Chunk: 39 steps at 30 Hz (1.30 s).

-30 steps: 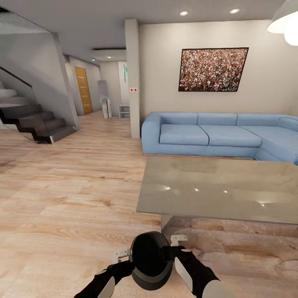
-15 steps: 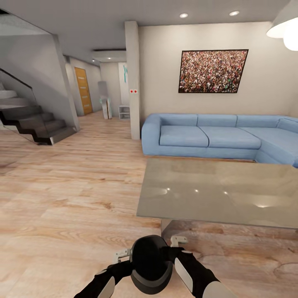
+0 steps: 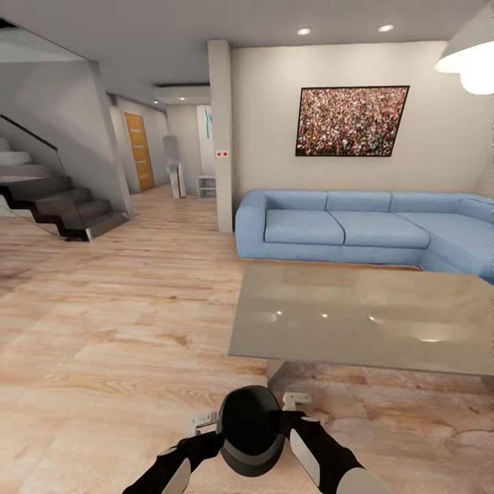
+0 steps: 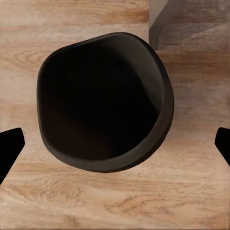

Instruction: Place each of the two pumpkins and all three candles from the living room inside a cabinet in the living room (use any cabinet), then make sure every cabinet is closed, and position the cauldron so it is next to a table in the living room.

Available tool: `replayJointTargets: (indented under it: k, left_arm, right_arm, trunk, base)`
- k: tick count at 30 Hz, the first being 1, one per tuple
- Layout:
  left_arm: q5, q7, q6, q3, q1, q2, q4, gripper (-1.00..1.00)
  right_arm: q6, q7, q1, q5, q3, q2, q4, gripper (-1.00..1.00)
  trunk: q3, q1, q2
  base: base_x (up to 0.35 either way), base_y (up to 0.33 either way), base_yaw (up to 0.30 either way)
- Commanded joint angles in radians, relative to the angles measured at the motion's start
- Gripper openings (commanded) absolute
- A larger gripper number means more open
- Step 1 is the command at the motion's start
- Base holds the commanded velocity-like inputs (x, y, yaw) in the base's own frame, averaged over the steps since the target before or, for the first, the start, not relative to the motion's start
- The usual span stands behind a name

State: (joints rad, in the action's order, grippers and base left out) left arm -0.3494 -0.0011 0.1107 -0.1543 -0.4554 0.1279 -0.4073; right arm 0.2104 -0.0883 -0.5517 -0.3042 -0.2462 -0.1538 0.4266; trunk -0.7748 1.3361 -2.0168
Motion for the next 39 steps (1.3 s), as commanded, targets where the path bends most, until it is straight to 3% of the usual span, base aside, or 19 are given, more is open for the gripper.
replayJointTargets:
  k: [1, 18, 27, 39]
  left_arm:
    - [-0.007, 0.000, 0.004, -0.004, 0.000, -0.001, -0.002, 1.00]
    - [-0.006, 0.001, 0.004, -0.002, 0.000, -0.001, -0.002, 1.00]
    - [-0.006, 0.000, 0.004, 0.000, 0.000, -0.002, -0.002, 1.00]
    - [-0.008, 0.000, 0.003, 0.002, 0.000, -0.002, -0.004, 1.00]
  right_arm:
    - [0.004, -0.009, 0.000, -0.010, -0.008, 0.001, 0.002, 1.00]
    - [0.006, -0.012, 0.000, -0.013, -0.005, 0.000, 0.001, 1.00]
    - [0.005, -0.011, 0.000, -0.013, -0.007, 0.000, 0.001, 1.00]
    - [0.005, -0.013, 0.000, -0.011, -0.008, 0.000, 0.000, 1.00]
  trunk:
    - [0.002, -0.004, 0.007]
    - [0.056, -0.070, 0.126]
    - [0.084, -0.104, 0.189]
    - [0.087, -0.108, 0.196]
  base:
    - [-0.106, 0.016, 0.000]
    - [-0.012, 0.002, 0.000]
    - [-0.219, 0.052, 0.000]
    - [-0.024, 0.003, 0.132]
